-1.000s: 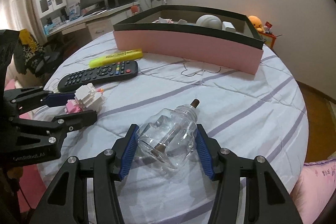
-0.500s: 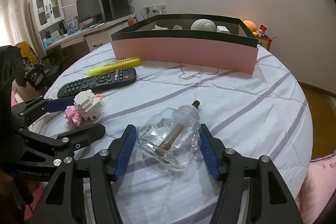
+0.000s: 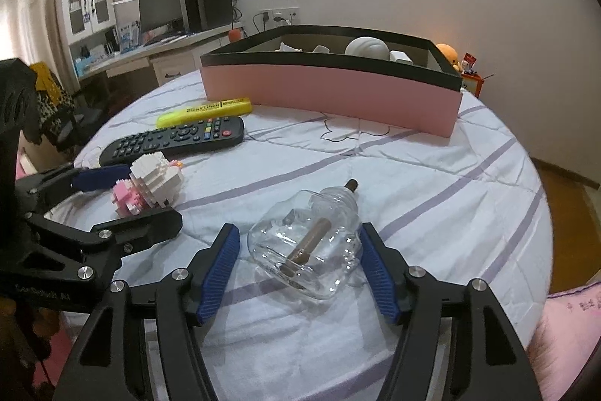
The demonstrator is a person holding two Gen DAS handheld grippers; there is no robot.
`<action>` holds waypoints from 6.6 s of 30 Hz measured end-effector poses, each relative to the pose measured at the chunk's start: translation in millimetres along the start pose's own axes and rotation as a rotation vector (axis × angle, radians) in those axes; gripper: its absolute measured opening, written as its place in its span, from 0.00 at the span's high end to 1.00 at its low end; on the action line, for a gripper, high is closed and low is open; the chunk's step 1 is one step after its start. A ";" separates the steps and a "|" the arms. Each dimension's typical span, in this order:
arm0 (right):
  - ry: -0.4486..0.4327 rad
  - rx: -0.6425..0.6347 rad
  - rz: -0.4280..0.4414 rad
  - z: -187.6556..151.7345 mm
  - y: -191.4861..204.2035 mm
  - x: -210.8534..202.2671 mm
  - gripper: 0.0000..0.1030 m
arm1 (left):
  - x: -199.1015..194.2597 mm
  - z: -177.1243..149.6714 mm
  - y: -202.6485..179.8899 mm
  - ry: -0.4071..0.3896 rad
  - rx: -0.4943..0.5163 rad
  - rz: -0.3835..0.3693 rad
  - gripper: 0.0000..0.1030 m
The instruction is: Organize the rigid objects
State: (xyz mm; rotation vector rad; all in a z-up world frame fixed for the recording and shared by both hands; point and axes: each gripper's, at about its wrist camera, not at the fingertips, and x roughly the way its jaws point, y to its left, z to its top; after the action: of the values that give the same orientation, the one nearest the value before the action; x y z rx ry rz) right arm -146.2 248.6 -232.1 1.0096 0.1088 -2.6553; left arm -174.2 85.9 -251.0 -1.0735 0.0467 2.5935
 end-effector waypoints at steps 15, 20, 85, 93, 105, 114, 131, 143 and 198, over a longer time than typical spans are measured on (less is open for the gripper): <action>-0.020 0.012 -0.048 -1.7 -2.7 -2.4 0.31 | 1.0 -0.5 -4.7 -0.019 0.041 0.083 0.31; -0.017 -0.001 -0.039 -0.5 -1.3 -1.0 0.46 | -0.3 -0.1 -8.9 -0.038 0.066 0.086 0.57; -0.216 -0.016 0.018 176.4 -70.4 23.3 0.47 | 47.5 205.9 8.5 -0.180 0.084 0.147 0.57; -0.114 0.015 0.008 173.7 -83.5 68.5 0.47 | 88.5 200.3 10.7 -0.087 0.083 0.141 0.57; -0.126 0.043 0.016 172.2 -87.5 74.3 0.47 | 90.3 194.8 10.4 -0.076 0.084 0.146 0.33; -0.174 0.056 0.004 172.4 -78.7 42.0 0.27 | 52.2 187.5 20.9 -0.122 0.063 0.162 0.04; -0.332 0.097 0.020 136.6 -25.2 -83.9 0.20 | -97.9 119.3 13.2 -0.306 0.070 0.170 0.00; -0.426 0.026 -0.040 93.6 25.3 -146.9 0.16 | -171.5 68.6 6.9 -0.394 0.061 0.169 0.00; -0.065 0.127 0.016 56.6 -12.3 -27.0 0.16 | 5.5 21.8 50.2 0.048 -0.005 -0.096 0.10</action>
State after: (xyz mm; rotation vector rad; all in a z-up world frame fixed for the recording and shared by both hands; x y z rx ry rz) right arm -166.8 257.1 -172.2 0.9558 -0.0829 -2.7059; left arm -208.6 43.5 -244.1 -1.1116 -0.0006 2.4844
